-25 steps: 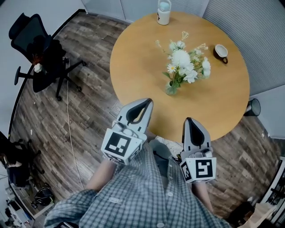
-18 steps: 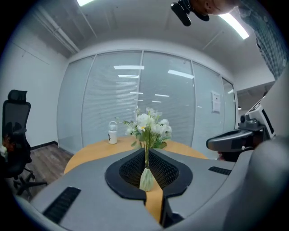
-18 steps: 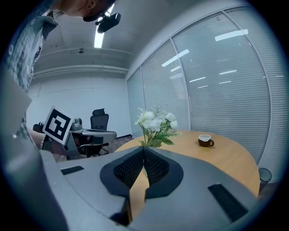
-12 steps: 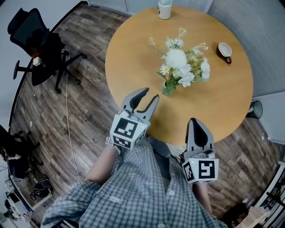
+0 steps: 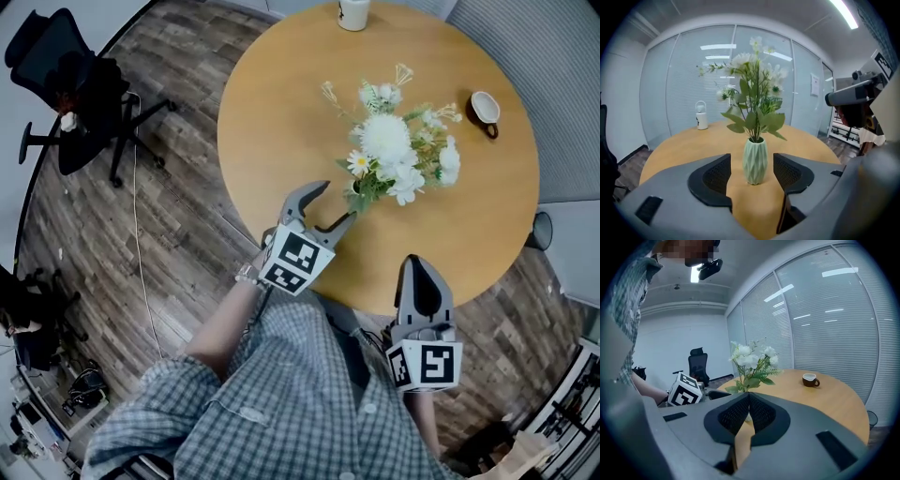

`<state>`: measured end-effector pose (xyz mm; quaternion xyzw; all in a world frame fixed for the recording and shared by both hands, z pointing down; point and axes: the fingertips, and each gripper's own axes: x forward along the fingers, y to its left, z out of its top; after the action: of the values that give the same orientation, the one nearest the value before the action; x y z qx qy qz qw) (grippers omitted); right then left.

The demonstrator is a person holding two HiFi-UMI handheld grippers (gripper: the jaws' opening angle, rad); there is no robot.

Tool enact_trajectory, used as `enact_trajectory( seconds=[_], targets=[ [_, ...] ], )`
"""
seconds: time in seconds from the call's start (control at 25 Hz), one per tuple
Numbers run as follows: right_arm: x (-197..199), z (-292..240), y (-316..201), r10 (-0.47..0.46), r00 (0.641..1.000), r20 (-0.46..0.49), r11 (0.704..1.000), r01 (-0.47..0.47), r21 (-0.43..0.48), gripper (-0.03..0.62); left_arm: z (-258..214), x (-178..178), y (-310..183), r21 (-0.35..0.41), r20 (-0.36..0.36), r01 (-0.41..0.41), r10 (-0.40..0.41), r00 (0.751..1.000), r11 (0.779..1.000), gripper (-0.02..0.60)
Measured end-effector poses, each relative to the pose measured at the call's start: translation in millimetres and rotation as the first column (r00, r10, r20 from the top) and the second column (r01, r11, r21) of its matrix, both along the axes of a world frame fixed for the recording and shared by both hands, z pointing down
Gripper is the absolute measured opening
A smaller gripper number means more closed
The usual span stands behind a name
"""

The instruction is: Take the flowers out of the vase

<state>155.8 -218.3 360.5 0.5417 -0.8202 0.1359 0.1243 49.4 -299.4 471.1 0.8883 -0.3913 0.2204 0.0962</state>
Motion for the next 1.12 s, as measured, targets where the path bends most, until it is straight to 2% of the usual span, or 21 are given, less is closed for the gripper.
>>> enact_trajectory(
  seconds=[0.12,0.36,0.48,0.64,0.72,0.88,0.92,1.0,1.12],
  targets=[
    [-6.8,5.8,-4.8,0.002,1.000,-0.002,1.000,-0.002,-0.016,0.009,17.7,5.7,-4.9,-0.030,0.013,-0.024,0.024,1.000,0.999,0.289],
    [-15.5,19.9,-8.9,0.003,0.999,-0.045,0.997,-0.006,-0.074,0.009,40.6,16.5,-12.6,-0.012,0.093,-0.092,0.092,0.991,0.996,0.302],
    [-20.1,26.0,-10.9,0.001,0.999,-0.048,0.997,-0.005,-0.076,0.009,46.5,21.9,-17.1,0.000,0.098,-0.107,0.106,0.990,0.994,0.302],
    [-26.1,51.0,-17.0,-0.001,1.000,0.022,0.987,0.005,-0.160,0.009,51.7,23.7,-22.6,-0.011,0.074,-0.098,0.098,0.992,0.995,0.302],
    [-28.7,60.9,-22.8,-0.031,0.999,0.029,0.985,0.035,-0.169,0.009,50.7,27.7,-23.3,-0.006,0.067,-0.107,0.107,0.992,0.994,0.302],
    [-37.9,71.2,-34.6,-0.125,0.991,-0.051,0.979,0.115,-0.171,0.012,47.5,33.0,-24.6,0.021,0.068,-0.135,0.133,0.989,0.991,0.300],
    [-40.5,72.6,-38.8,-0.139,0.989,-0.050,0.977,0.128,-0.173,0.019,47.2,33.4,-24.3,0.029,0.070,-0.144,0.142,0.987,0.989,0.294],
    [-45.5,74.4,-47.3,-0.157,0.987,-0.039,0.974,0.148,-0.174,0.125,46.9,33.7,-22.6,0.040,0.077,-0.160,0.156,0.985,0.986,0.262],
    [-49.6,74.5,-61.0,-0.170,0.984,-0.052,0.975,0.160,-0.154,0.150,46.6,35.2,-21.3,0.047,0.075,-0.160,0.157,0.985,0.986,0.259]
  ],
)
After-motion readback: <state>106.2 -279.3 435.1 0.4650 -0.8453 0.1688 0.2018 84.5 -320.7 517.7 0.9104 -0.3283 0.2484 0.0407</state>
